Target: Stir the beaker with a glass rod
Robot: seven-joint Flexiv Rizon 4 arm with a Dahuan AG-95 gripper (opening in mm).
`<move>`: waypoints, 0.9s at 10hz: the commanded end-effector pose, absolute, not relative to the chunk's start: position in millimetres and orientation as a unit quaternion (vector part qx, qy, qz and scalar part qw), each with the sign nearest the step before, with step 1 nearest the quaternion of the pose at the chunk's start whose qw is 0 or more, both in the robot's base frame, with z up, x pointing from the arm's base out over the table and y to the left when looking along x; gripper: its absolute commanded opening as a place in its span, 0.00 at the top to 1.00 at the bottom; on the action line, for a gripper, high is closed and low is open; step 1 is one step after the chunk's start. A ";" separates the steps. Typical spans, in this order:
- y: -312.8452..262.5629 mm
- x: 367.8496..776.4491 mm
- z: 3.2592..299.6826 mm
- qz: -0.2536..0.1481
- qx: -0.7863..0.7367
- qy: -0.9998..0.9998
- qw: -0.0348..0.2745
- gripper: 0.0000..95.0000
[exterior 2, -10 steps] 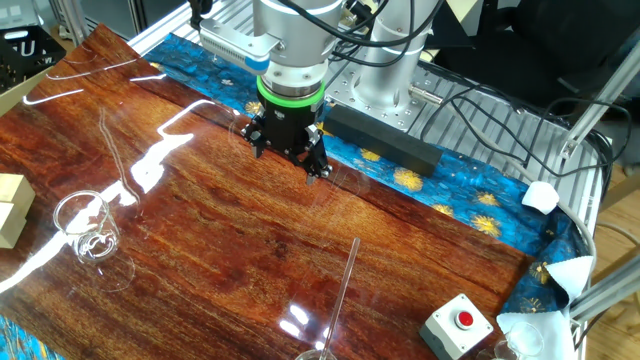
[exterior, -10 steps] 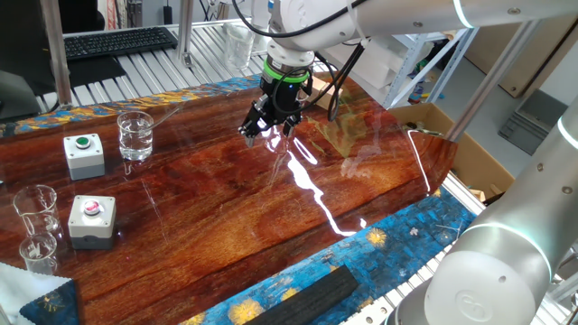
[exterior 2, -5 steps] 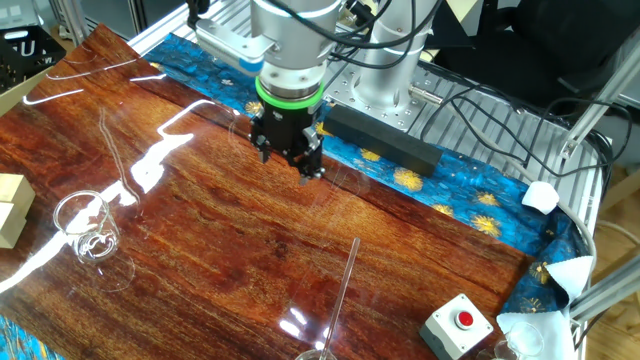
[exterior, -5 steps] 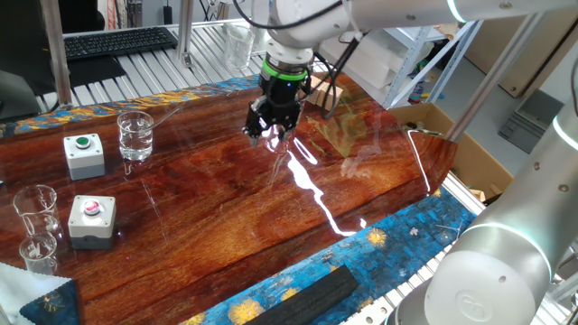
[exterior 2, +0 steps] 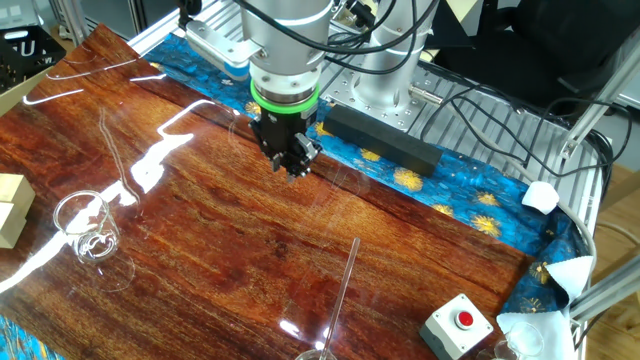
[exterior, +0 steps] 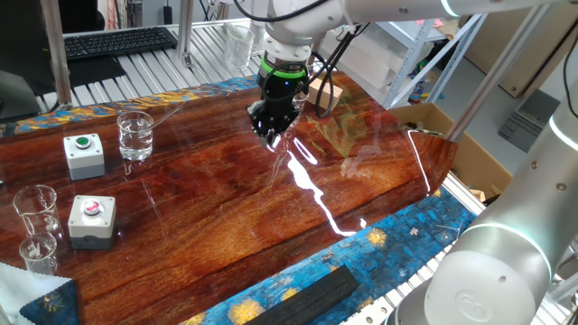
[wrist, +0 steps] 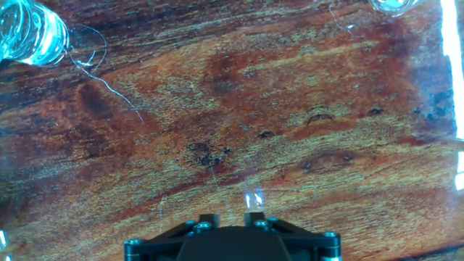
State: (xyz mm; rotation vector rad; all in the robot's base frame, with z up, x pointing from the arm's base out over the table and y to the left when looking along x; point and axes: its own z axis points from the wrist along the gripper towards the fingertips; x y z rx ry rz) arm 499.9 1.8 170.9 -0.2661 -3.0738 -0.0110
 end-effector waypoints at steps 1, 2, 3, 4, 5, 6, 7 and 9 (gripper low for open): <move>3.7 499.2 171.3 -0.005 -0.091 -0.995 0.028 1.00; 5.0 499.1 171.6 -0.005 -0.094 -0.995 0.028 1.00; 9.4 498.4 172.2 -0.006 -0.104 -0.994 0.028 1.00; 9.8 498.3 172.2 -0.006 -0.105 -0.994 0.028 1.00; 14.9 498.1 171.3 -0.010 -0.120 -0.992 0.027 1.00; 17.1 498.0 171.0 -0.012 -0.125 -0.992 0.027 1.00; 23.3 497.4 170.4 -0.013 -0.138 -0.990 0.026 1.00; 30.3 496.5 169.7 -0.015 -0.149 -0.988 0.026 1.00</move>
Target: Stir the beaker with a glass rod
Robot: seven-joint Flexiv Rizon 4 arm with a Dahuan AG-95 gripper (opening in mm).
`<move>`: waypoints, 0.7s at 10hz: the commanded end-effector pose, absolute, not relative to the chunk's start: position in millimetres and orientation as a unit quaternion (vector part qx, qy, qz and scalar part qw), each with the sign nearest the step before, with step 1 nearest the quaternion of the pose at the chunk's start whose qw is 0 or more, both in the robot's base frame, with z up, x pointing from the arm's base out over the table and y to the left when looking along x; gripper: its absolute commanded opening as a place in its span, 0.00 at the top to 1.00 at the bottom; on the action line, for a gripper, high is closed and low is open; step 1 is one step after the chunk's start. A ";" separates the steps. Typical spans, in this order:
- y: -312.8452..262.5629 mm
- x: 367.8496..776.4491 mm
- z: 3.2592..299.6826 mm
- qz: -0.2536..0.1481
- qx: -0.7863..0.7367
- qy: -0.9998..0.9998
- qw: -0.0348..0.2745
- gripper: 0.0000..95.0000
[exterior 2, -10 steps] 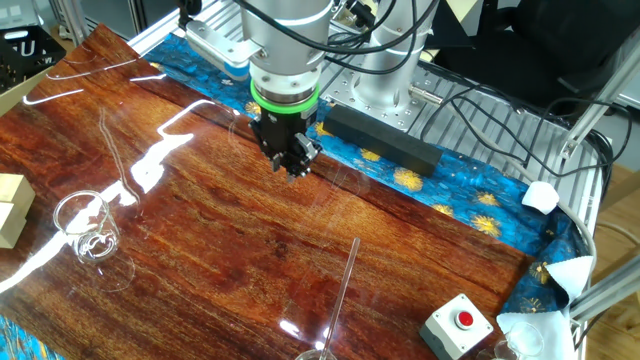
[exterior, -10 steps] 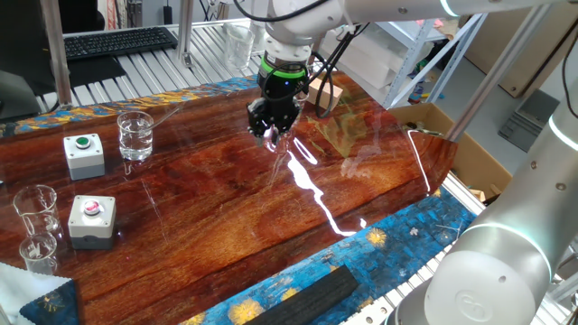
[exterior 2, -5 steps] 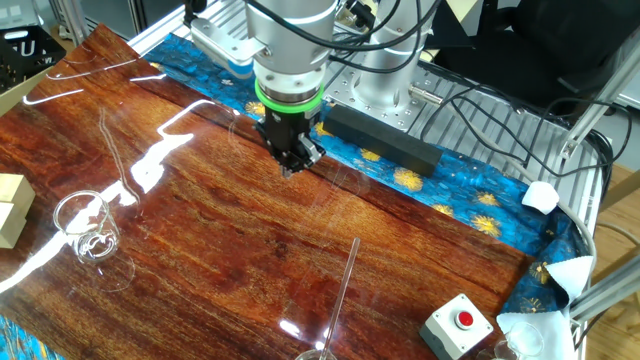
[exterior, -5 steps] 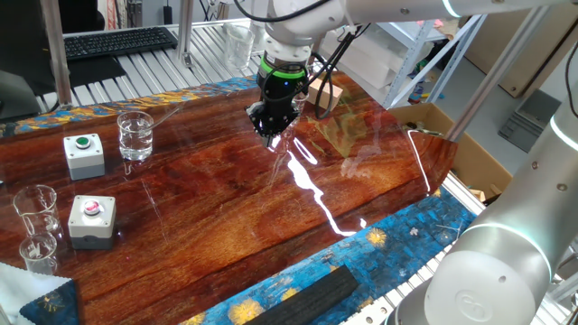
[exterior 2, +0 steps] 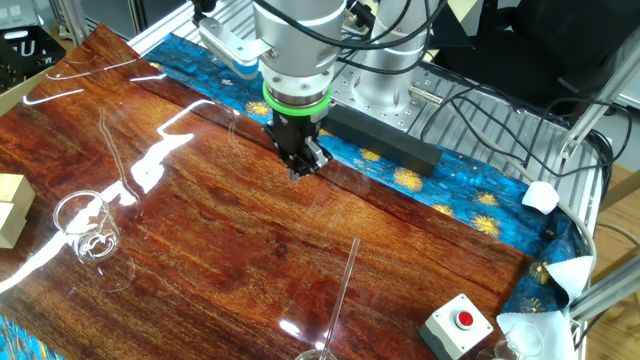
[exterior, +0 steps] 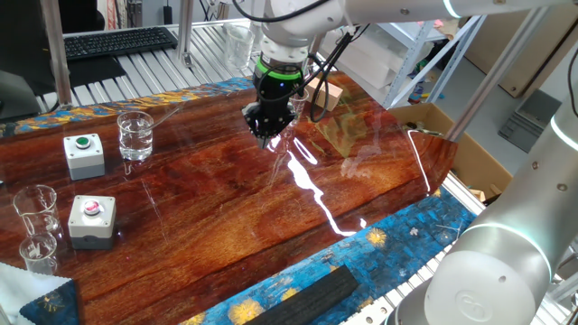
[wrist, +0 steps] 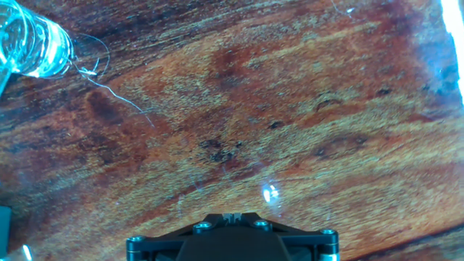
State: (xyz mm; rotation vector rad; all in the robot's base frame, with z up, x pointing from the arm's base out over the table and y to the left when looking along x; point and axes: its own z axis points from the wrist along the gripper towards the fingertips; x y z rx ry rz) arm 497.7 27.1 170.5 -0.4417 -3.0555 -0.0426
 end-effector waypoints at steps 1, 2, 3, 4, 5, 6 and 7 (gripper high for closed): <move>36.6 495.7 168.5 -0.016 -0.161 -0.987 0.025 1.00; 38.5 495.3 168.4 -0.016 -0.165 -0.986 0.024 1.00; 40.6 494.9 168.1 -0.020 -0.173 -0.984 0.024 1.00; 43.7 494.3 167.8 -0.027 -0.183 -0.982 0.026 1.00; 44.9 494.0 167.8 -0.028 -0.185 -0.982 0.026 1.00; 49.4 493.0 167.3 -0.028 -0.196 -0.980 0.027 1.00; 50.3 492.8 167.2 -0.028 -0.198 -0.979 0.027 1.00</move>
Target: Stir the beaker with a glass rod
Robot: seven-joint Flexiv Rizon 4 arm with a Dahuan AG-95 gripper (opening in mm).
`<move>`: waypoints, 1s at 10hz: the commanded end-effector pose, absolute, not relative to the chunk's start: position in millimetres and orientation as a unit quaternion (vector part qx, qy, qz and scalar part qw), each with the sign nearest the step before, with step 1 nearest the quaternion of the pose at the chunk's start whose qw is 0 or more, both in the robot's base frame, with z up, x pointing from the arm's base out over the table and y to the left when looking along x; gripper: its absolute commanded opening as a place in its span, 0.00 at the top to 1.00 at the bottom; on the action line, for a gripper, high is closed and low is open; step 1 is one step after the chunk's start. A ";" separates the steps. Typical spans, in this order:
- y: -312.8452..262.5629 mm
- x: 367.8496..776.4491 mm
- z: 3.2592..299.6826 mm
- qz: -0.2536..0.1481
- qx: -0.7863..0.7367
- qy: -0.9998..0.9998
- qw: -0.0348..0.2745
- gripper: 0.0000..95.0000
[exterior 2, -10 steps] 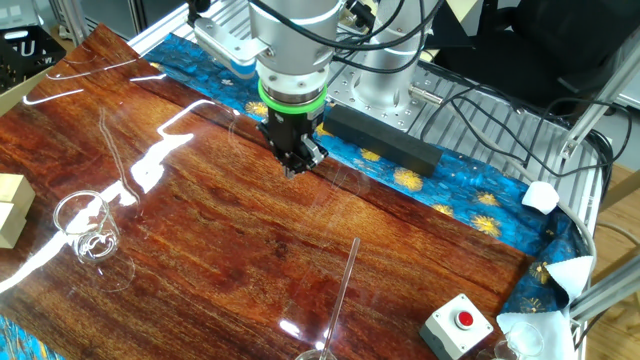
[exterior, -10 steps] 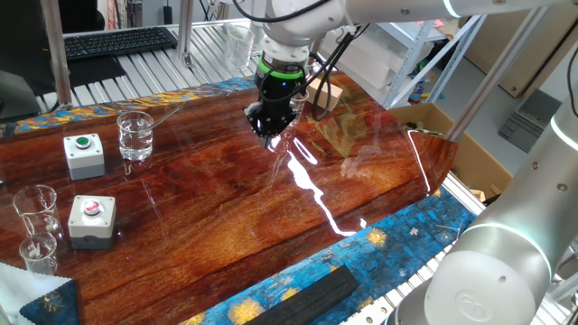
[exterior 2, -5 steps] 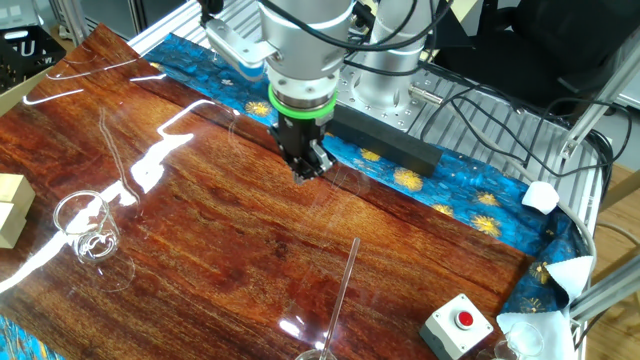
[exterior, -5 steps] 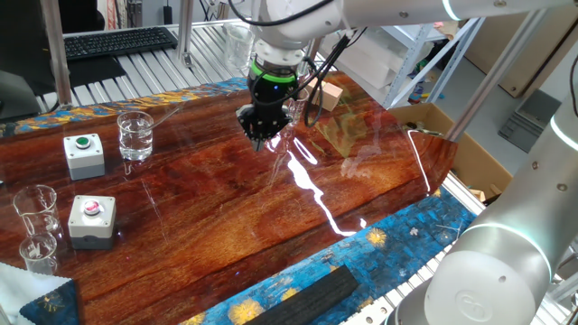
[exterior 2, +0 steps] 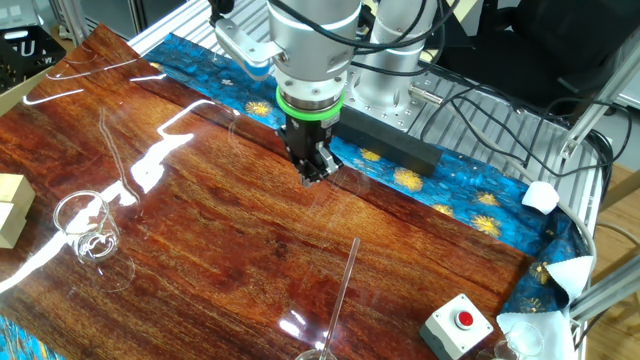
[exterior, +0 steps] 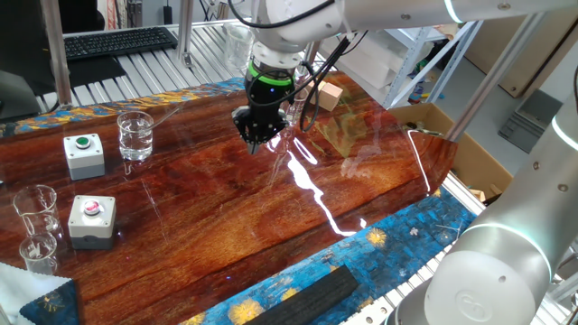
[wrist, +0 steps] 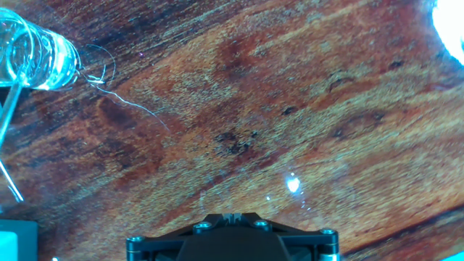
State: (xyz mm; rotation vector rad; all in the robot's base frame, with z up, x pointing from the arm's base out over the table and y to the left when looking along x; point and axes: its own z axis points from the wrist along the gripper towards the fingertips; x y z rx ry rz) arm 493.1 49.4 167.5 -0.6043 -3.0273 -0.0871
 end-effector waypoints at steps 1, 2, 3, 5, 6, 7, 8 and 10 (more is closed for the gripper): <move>52.1 492.5 166.4 -0.030 -0.204 -0.978 0.028 1.00; 52.9 492.7 165.5 -0.030 -0.204 -0.978 0.028 1.00; 54.4 492.5 164.8 -0.031 -0.204 -0.978 0.028 1.00; 58.4 491.2 164.9 -0.033 -0.207 -0.977 0.027 1.00; 60.4 490.4 165.3 -0.037 -0.214 -0.976 0.029 1.00; 61.2 490.1 165.3 -0.042 -0.222 -0.974 0.031 1.00; 63.8 488.8 166.2 -0.056 -0.239 -0.969 0.036 1.00; 70.2 485.8 167.8 -0.063 -0.260 -0.963 0.037 1.00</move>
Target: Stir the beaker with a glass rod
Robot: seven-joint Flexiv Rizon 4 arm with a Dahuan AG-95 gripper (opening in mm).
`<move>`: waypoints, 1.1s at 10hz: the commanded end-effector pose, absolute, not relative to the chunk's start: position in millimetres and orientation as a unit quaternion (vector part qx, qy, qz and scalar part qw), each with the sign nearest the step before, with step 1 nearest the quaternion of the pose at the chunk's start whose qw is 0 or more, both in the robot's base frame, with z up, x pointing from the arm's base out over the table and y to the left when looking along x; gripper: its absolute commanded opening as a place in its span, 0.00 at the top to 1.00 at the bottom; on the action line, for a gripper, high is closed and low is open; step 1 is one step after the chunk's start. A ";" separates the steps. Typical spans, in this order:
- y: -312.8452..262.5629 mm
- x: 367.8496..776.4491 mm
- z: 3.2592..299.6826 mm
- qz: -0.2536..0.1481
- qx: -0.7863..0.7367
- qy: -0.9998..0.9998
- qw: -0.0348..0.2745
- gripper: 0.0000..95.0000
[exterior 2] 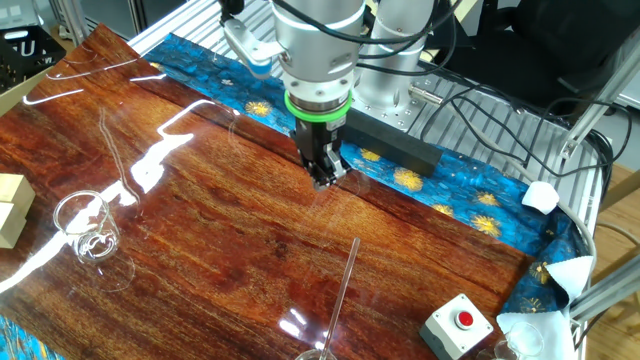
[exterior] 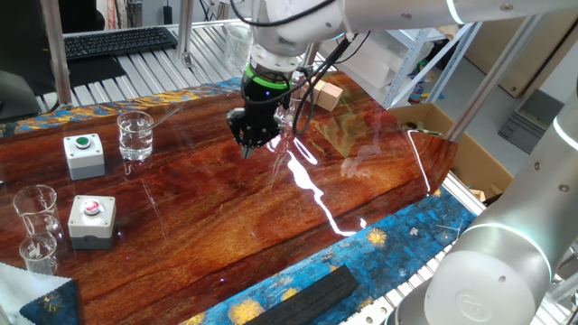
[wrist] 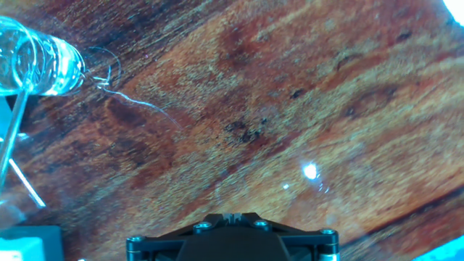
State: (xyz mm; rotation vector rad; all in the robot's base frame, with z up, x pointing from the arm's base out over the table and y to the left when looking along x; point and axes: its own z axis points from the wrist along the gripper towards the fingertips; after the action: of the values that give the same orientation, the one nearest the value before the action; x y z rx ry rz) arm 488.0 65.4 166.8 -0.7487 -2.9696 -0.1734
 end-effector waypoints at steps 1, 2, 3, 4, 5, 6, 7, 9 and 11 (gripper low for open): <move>73.9 484.2 168.3 -0.065 -0.269 -0.960 0.031 1.00; 77.3 483.1 168.4 -0.067 -0.280 -0.957 0.025 1.00; 81.6 482.5 168.5 -0.071 -0.296 -0.952 0.017 1.00; 84.7 482.4 168.9 -0.073 -0.307 -0.949 0.014 1.00; 90.1 481.2 169.8 -0.075 -0.320 -0.944 0.010 1.00; 93.3 480.0 170.4 -0.075 -0.327 -0.942 0.009 1.00; 100.3 477.3 171.7 -0.076 -0.341 -0.937 0.002 1.00; 105.5 474.0 173.0 -0.078 -0.351 -0.933 -0.001 1.00; 114.7 471.0 174.2 -0.081 -0.369 -0.926 -0.001 1.00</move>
State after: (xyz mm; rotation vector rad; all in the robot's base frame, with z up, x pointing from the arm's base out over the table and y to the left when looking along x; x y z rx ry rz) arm 469.4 114.2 175.2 -1.1552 -2.9120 -0.2548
